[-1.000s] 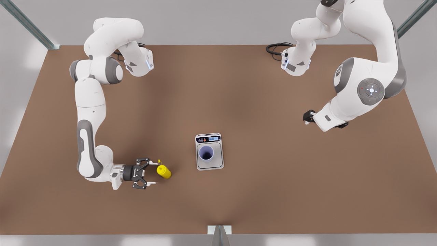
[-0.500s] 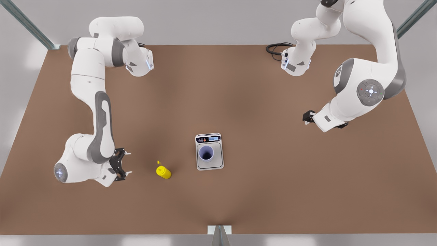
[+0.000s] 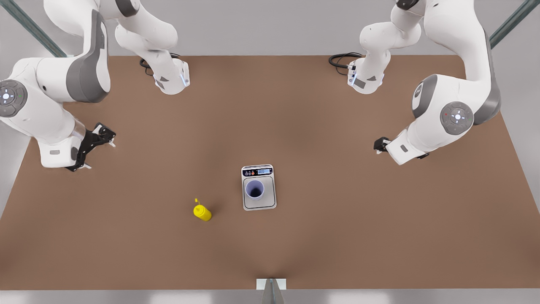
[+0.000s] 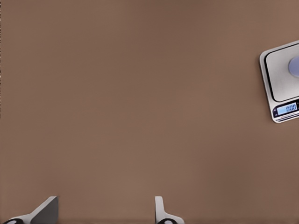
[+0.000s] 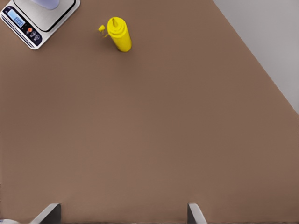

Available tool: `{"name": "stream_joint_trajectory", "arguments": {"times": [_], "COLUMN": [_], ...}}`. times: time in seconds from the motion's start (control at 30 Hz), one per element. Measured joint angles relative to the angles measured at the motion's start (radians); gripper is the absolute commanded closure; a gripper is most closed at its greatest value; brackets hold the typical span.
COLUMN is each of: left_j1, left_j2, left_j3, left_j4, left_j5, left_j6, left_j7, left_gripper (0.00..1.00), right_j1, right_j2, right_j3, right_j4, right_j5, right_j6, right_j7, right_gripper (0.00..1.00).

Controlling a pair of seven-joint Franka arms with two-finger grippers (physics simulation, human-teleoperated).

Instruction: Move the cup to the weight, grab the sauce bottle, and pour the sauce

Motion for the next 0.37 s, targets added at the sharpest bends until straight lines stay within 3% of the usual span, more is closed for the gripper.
{"name": "stream_joint_trajectory", "arguments": {"times": [0.37], "left_j1": [-0.004], "left_j2": [0.023], "left_j3": [-0.001], "left_j4": [0.01], "left_j5": [-0.009], "left_j6": [-0.003], "left_j7": [-0.001], "left_gripper": [0.0], "right_j1": [-0.014], "right_j2": [-0.028], "right_j3": [0.012], "right_j4": [-0.023], "right_j5": [-0.044], "right_j6": [-0.038], "right_j7": [0.33], "right_gripper": [0.0]}}
